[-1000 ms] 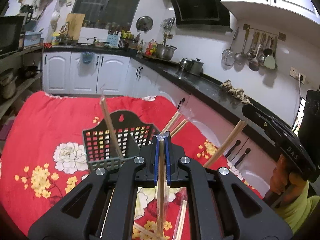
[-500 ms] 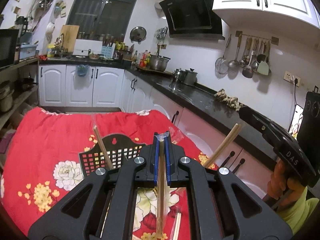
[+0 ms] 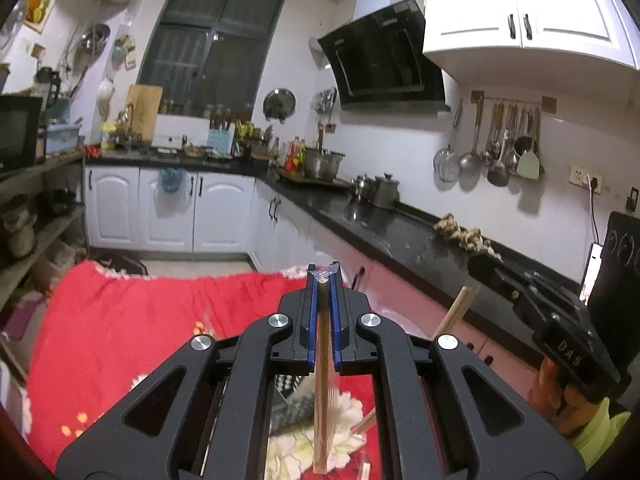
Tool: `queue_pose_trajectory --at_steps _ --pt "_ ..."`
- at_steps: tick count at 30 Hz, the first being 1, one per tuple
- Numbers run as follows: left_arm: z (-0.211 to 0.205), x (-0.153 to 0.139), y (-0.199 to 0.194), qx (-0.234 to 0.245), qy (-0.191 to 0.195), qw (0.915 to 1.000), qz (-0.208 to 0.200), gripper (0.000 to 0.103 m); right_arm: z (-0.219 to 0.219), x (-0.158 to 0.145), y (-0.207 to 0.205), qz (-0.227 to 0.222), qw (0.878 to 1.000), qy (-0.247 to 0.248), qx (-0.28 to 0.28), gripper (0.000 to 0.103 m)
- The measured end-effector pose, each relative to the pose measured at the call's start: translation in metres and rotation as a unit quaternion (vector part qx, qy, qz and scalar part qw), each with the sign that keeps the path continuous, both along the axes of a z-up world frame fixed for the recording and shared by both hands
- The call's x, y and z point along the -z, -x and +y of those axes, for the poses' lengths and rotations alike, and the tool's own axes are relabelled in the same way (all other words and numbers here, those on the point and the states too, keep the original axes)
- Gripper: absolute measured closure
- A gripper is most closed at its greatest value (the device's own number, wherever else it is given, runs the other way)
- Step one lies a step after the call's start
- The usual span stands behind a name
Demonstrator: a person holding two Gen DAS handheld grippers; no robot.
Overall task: Organize utensils
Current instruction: 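Lower the chopstick into a caddy compartment and open the left gripper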
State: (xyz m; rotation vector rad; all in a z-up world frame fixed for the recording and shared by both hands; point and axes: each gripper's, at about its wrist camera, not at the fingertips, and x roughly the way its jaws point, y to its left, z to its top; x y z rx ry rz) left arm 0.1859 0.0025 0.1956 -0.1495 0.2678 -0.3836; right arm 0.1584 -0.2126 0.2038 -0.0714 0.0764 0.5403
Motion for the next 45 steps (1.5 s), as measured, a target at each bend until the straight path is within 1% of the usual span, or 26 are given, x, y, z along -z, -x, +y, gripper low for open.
queue_pose_trajectory --at_steps 4,10,13,17,23,29,32,35,38,42,45 --pt "0.006 -0.011 -0.006 -0.012 0.007 0.9998 -0.014 0.100 0.004 -0.008 -0.009 -0.003 1.000 -0.004 0.000 0.102" --pt "0.014 -0.018 -0.022 -0.032 0.021 0.9989 -0.026 0.100 0.006 -0.019 -0.020 -0.009 1.000 -0.012 0.001 0.102" --pt "0.012 -0.021 -0.030 -0.049 0.017 0.9980 -0.035 0.100 0.009 -0.022 -0.025 -0.014 1.000 -0.013 0.001 0.102" --pt "0.007 -0.021 -0.040 -0.078 0.001 0.9955 -0.055 0.100 0.015 -0.026 -0.032 -0.020 1.000 -0.013 0.002 0.102" --pt "0.008 -0.014 -0.060 -0.094 0.001 0.9943 -0.051 0.100 0.024 -0.025 -0.051 -0.017 1.000 -0.007 0.013 0.102" --pt "0.014 0.004 -0.077 -0.101 0.006 0.9941 -0.039 0.100 0.034 -0.018 -0.075 -0.010 1.000 0.007 0.023 0.102" --pt "0.016 0.014 -0.082 -0.103 0.010 0.9941 -0.033 0.100 0.037 -0.013 -0.081 -0.004 1.000 0.004 0.024 0.102" --pt "0.014 0.025 -0.084 -0.105 0.004 0.9939 -0.031 0.100 0.040 -0.004 -0.084 0.000 1.000 -0.005 0.023 0.102" --pt "0.009 0.038 -0.086 -0.102 -0.001 0.9943 -0.031 0.100 0.042 0.007 -0.091 0.014 0.999 -0.013 0.028 0.102" --pt "0.008 0.051 -0.091 -0.098 0.006 0.9949 -0.021 0.100 0.045 0.022 -0.097 0.032 0.999 -0.010 0.034 0.102" --pt "0.009 0.059 -0.093 -0.098 0.004 0.9951 -0.013 0.100 0.044 0.031 -0.100 0.048 0.998 -0.012 0.033 0.101"
